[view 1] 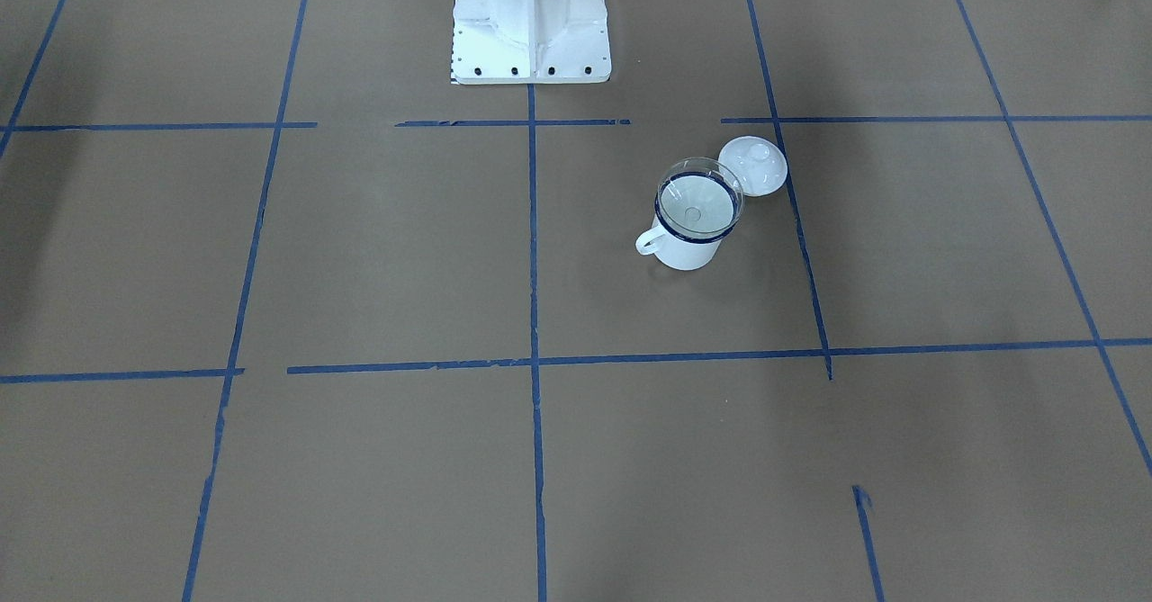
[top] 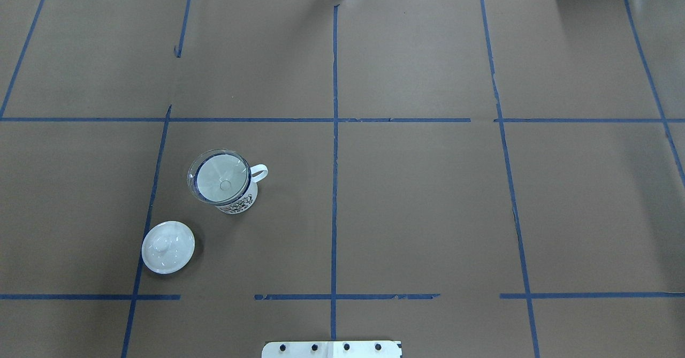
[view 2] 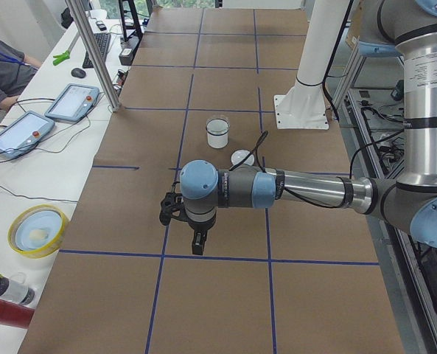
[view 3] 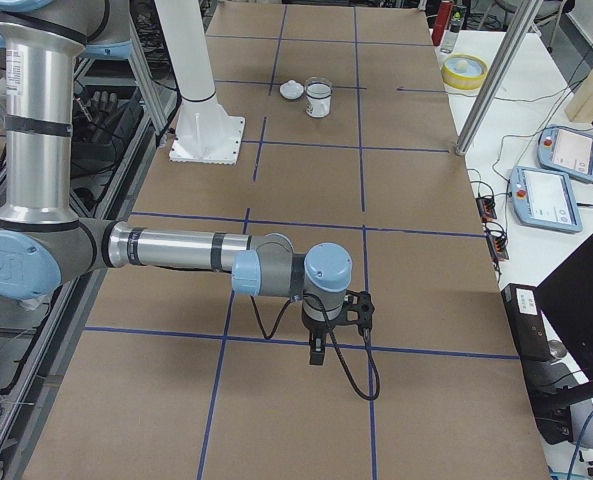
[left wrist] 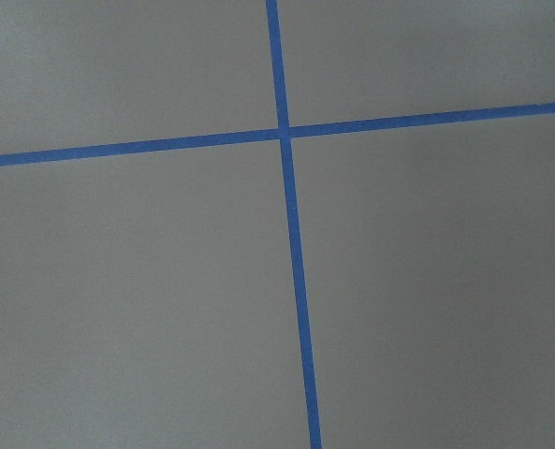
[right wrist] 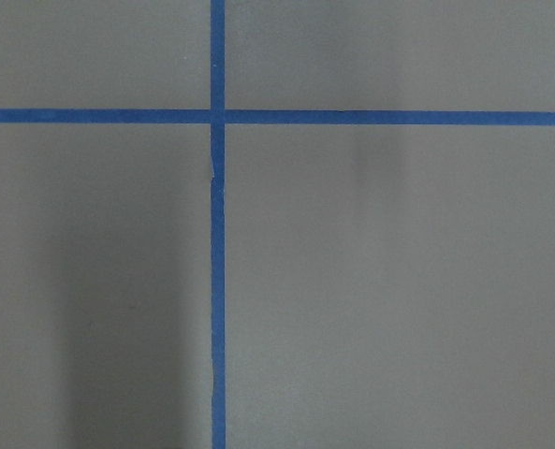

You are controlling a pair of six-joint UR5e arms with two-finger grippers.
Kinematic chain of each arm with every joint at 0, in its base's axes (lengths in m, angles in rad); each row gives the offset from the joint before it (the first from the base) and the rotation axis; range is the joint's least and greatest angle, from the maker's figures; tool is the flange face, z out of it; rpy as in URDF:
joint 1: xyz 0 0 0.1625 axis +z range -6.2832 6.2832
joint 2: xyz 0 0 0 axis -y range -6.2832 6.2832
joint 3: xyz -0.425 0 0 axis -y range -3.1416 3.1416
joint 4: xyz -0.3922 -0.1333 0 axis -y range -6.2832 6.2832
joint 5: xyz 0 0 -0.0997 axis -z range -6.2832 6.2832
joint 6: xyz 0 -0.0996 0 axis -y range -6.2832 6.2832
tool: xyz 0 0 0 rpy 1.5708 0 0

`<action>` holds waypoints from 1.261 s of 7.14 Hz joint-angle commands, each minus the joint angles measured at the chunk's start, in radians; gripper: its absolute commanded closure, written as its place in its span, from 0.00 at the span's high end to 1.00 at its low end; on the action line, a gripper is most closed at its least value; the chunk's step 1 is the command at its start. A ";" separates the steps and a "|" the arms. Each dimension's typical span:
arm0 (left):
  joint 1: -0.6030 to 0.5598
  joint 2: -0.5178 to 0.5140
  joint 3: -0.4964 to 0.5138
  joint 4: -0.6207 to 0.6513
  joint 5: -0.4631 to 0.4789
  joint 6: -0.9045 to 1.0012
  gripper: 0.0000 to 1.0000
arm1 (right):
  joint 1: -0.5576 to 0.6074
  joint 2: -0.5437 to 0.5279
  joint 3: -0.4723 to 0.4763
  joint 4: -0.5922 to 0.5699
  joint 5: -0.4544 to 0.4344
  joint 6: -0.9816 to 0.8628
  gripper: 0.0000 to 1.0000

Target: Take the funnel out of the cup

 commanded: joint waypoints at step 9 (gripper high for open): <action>-0.006 -0.147 -0.047 -0.150 -0.061 -0.201 1.00 | 0.000 0.000 0.000 0.000 0.000 0.000 1.00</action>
